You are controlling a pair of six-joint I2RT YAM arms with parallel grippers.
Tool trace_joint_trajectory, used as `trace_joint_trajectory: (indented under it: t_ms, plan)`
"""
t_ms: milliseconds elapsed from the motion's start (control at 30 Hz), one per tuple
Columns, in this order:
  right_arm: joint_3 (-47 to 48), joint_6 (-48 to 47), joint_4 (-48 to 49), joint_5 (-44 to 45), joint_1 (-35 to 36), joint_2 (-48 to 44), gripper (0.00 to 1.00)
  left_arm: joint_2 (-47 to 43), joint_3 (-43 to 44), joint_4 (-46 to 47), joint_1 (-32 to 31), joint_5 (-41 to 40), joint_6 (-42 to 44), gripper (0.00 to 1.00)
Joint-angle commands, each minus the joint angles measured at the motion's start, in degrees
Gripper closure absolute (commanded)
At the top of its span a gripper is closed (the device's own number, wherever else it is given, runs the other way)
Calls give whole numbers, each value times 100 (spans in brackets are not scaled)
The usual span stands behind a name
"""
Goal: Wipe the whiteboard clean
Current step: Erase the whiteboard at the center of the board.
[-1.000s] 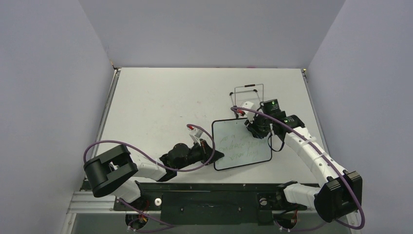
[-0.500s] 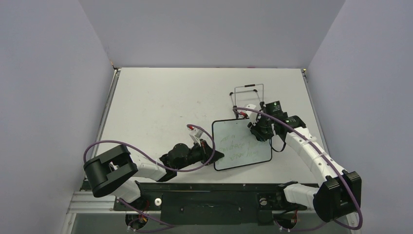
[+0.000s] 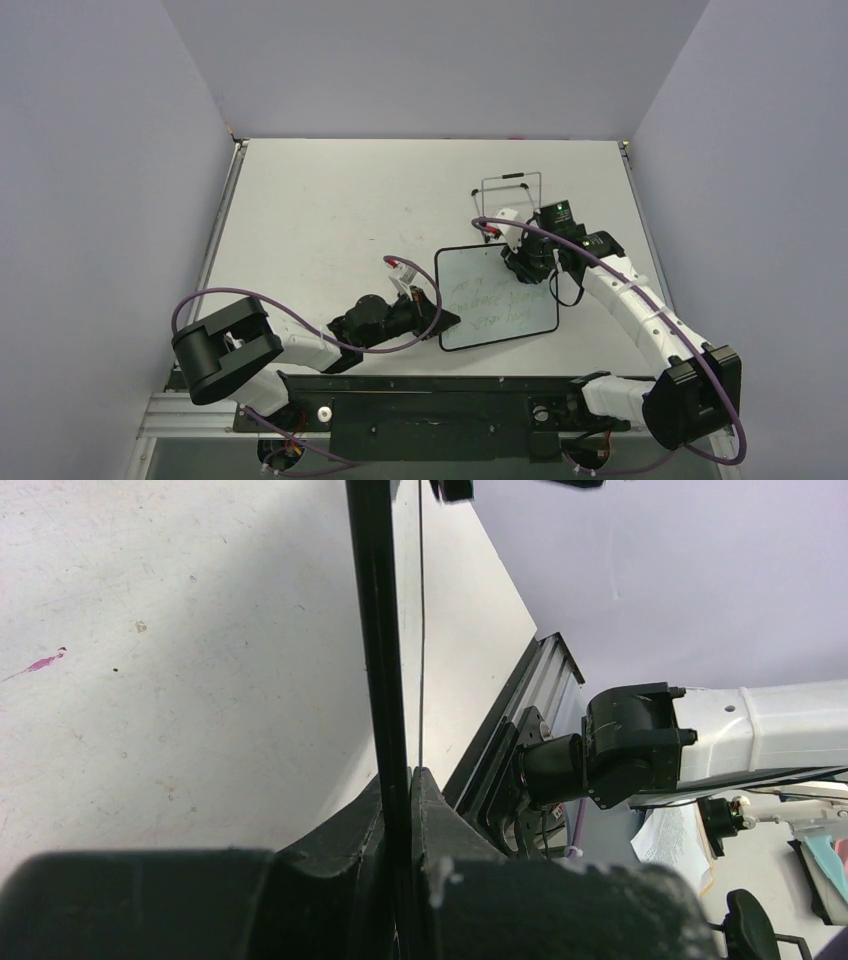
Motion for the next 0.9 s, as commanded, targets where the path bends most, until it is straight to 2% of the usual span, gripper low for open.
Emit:
trace_joint_trajectory:
  t_ms: [0, 133, 300, 533, 700, 867]
  plan:
    - [-448, -177, -152, -146, 70, -355, 100, -177, 3, 359, -68, 245, 283, 100]
    - [-585, -85, -24, 182, -127, -394, 100, -175, 7, 355, -70, 254, 280, 100]
    - [-108, 123, 113, 451, -337, -153, 100, -171, 8, 362, -67, 266, 275, 100]
    - [529, 140, 10, 83, -273, 180, 100, -223, 0, 307, -76, 229, 278, 100]
    - [199, -76, -152, -141, 68, 36, 100, -230, -10, 321, -76, 222, 284, 100]
    - [-358, -225, -206, -131, 60, -331, 100, -285, -56, 322, -76, 212, 290, 100]
